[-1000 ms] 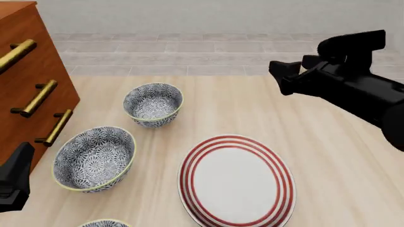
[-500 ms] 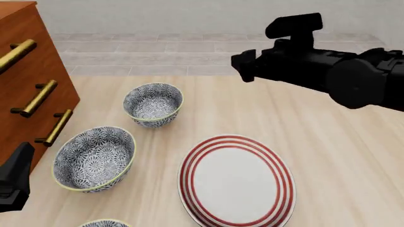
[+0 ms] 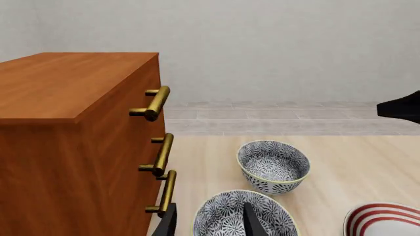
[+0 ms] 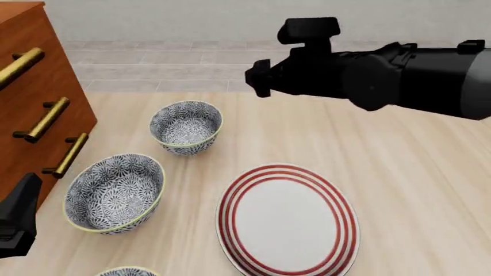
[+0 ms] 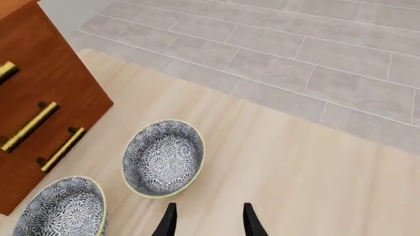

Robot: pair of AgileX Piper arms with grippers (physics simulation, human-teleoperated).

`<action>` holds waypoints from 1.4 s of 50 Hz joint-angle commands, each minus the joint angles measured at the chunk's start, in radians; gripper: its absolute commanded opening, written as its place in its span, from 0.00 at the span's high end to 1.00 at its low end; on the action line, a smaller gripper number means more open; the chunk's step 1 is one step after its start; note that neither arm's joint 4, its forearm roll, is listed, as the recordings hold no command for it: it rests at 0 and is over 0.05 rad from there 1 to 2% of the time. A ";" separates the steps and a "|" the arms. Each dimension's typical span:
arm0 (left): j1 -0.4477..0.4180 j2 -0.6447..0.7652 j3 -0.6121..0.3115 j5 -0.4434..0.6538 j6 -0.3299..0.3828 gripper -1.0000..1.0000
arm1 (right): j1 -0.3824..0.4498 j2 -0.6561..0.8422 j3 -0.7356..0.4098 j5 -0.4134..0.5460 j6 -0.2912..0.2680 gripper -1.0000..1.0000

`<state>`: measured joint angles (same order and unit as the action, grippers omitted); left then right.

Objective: Pick up the bowl and put it in the front on the plate.

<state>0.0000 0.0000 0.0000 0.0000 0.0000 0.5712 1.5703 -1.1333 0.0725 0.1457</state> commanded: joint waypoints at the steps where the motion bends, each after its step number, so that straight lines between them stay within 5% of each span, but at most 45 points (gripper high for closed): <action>1: 0.000 0.000 0.000 0.000 0.000 0.00 | 0.043 0.058 -0.072 0.034 0.046 0.00; 17: 0.000 0.000 0.000 0.000 0.000 0.00 | 0.076 0.166 -0.191 0.115 0.079 0.00; 21: 0.000 0.000 0.000 0.000 0.000 0.00 | 0.095 0.184 -0.213 0.136 0.133 0.00; 50: 0.000 0.000 0.000 0.000 0.000 0.00 | 0.108 0.395 -0.556 0.437 0.133 0.00; 70: 0.000 0.000 0.000 0.000 0.000 0.00 | 0.110 0.500 -0.647 0.497 0.108 0.00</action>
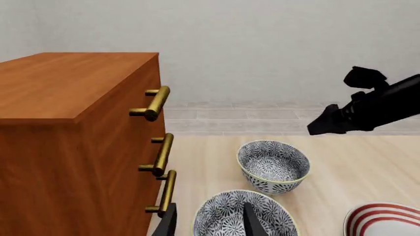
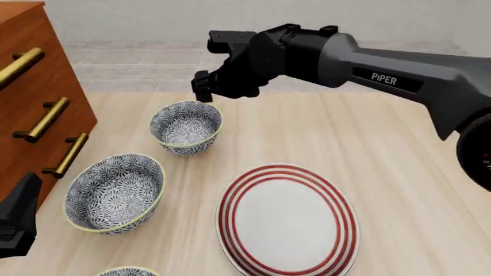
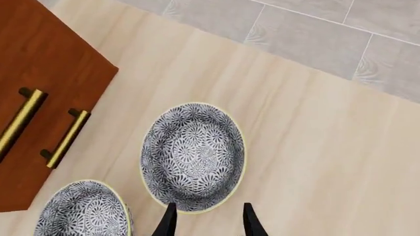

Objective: Pick up the bowl and put it in the front on the plate.

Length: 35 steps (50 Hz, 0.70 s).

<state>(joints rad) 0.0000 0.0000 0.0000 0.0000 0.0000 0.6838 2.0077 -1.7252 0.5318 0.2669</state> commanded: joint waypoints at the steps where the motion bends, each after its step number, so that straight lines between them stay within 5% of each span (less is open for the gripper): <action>1: 0.000 0.000 0.000 0.000 0.000 0.00 | -0.006 0.073 -0.063 0.040 -0.017 0.00; 24: 0.000 0.000 0.000 0.000 0.000 0.00 | -0.055 0.174 -0.171 0.043 -0.011 0.00; 35: 0.000 0.000 0.000 0.000 0.000 0.00 | -0.058 0.168 -0.095 -0.040 0.025 0.00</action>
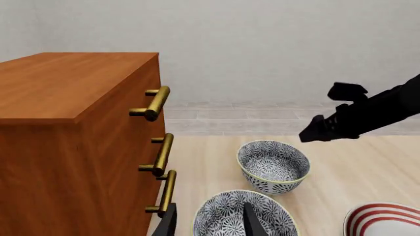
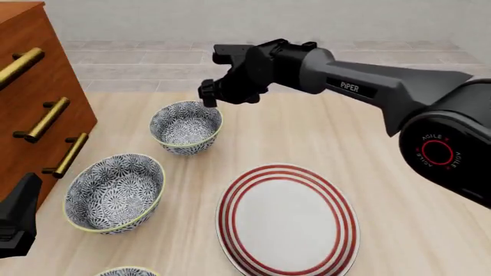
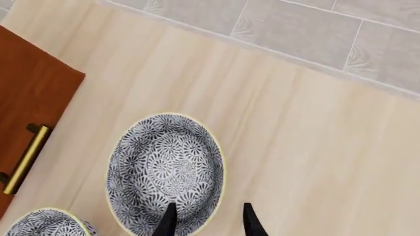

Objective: Pick up the bowl and put it in the front on the plate.

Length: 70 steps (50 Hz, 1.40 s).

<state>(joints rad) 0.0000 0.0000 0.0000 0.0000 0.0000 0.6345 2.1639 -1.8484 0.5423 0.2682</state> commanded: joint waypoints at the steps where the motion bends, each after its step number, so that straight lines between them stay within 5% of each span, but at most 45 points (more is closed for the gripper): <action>1: 0.000 0.000 0.000 0.000 0.000 0.00 | -0.014 0.019 0.024 -0.055 0.024 0.00; 24: 0.000 0.000 0.000 0.000 0.000 0.00 | -0.006 0.051 0.093 -0.140 0.053 0.00; 70: 0.000 0.000 0.000 0.000 0.000 0.00 | 0.019 0.152 0.014 -0.145 0.057 0.00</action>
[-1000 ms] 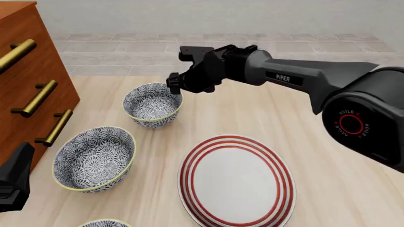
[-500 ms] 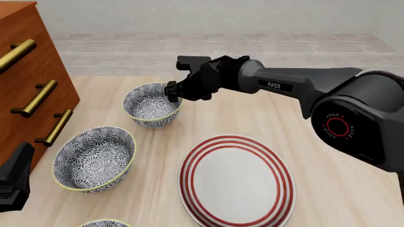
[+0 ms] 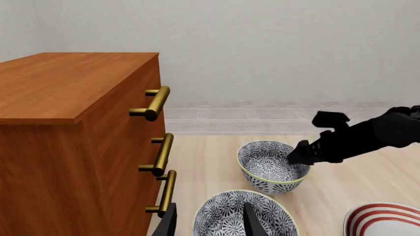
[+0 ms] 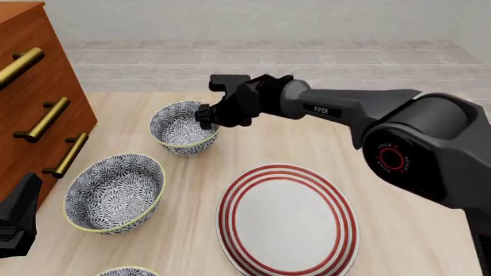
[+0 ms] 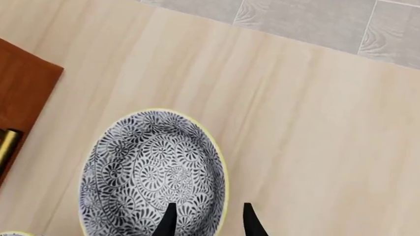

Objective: Pick up the bowl and put it in the front on the plate.

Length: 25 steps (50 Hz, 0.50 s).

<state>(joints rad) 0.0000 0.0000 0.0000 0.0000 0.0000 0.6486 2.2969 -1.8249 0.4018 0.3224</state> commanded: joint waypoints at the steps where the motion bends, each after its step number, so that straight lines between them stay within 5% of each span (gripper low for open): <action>1: 0.000 0.000 0.000 0.000 0.000 0.00 | 0.006 0.018 -0.007 -0.007 0.003 0.00; 22: 0.000 0.000 0.000 0.000 0.000 0.00 | 0.015 0.021 0.005 -0.023 0.007 0.00; 23: 0.000 0.000 0.000 0.000 0.000 0.00 | 0.015 0.020 0.005 -0.022 0.004 1.00; 25: 0.000 0.000 0.000 0.000 0.000 0.00 | 0.012 0.022 -0.002 -0.018 0.001 1.00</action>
<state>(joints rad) 0.0000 0.0000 0.0000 0.0000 0.0000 0.6577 2.3137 -1.8214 0.3828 0.3297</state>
